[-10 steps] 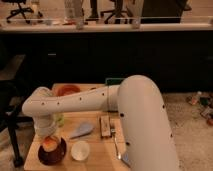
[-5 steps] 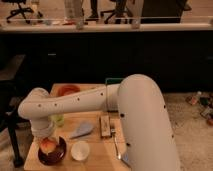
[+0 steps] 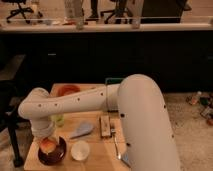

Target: Place apple in purple bowl

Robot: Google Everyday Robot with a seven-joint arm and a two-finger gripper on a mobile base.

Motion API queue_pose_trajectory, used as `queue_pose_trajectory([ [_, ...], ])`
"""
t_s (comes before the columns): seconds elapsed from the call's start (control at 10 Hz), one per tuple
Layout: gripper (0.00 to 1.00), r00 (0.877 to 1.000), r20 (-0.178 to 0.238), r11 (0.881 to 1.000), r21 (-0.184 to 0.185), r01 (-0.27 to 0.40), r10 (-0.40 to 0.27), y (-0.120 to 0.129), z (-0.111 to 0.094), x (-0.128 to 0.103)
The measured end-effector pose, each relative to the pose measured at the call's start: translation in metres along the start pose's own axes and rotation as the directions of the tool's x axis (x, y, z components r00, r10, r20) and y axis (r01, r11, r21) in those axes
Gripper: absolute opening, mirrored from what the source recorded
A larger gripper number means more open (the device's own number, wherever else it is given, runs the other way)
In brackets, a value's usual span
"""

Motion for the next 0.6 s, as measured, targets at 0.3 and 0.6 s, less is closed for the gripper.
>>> queue_pose_trajectory([
  [0.3,0.74,1.0,0.0,1.0,0.0,-0.001,0.001,0.0004,-0.0001,0.0002],
  [0.6,0.8,1.0,0.0,1.0,0.0,-0.001,0.001,0.0007,-0.0001,0.0002],
])
